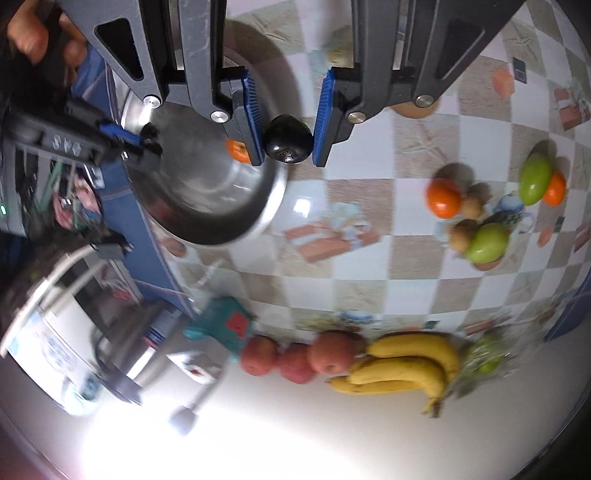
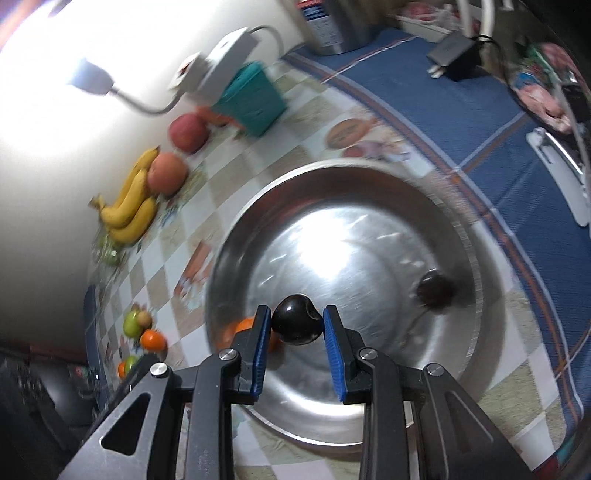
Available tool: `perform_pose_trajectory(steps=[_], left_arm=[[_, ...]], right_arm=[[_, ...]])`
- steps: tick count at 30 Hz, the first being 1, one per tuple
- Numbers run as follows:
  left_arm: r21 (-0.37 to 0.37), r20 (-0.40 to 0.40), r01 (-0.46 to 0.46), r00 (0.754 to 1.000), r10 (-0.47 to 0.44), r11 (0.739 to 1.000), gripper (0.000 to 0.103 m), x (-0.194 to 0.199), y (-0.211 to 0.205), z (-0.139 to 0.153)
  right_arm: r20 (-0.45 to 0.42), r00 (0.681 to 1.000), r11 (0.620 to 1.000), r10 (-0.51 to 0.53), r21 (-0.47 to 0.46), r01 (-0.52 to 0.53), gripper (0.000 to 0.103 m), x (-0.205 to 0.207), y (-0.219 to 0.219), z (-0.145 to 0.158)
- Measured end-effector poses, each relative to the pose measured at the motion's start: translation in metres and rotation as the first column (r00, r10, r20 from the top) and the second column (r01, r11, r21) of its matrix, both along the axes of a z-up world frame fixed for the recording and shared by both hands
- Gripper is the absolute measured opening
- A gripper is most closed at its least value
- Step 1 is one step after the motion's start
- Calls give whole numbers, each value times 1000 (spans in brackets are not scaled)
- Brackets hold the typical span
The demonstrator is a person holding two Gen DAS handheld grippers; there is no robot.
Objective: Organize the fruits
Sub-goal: 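Carry both held plums over the steel plate with both tools, then open the right gripper over the plate while the left gripper releases its plum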
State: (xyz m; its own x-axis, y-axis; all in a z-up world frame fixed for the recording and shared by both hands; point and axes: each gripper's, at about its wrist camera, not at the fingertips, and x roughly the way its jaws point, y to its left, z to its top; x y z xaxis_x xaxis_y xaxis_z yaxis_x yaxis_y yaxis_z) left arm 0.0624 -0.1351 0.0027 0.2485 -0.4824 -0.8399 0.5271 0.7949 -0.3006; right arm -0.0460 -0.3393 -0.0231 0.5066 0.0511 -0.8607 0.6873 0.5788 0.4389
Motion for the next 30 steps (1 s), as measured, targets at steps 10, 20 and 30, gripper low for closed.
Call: perform_pose_trajectory(steps=[10, 20, 30], left_arm=[[53, 22, 178, 984, -179, 983, 29, -42, -47, -9], [96, -1, 229, 973, -229, 969, 29, -54, -62, -28], [130, -13, 248, 968, -249, 960, 29, -60, -69, -38]], right_arm=[[-22, 998, 998, -60, -34, 59, 30, -17, -21, 3], [-90, 996, 1000, -10, -19, 9, 30, -10, -16, -19], [-142, 990, 1000, 16, -12, -18, 30, -5, -12, -34]])
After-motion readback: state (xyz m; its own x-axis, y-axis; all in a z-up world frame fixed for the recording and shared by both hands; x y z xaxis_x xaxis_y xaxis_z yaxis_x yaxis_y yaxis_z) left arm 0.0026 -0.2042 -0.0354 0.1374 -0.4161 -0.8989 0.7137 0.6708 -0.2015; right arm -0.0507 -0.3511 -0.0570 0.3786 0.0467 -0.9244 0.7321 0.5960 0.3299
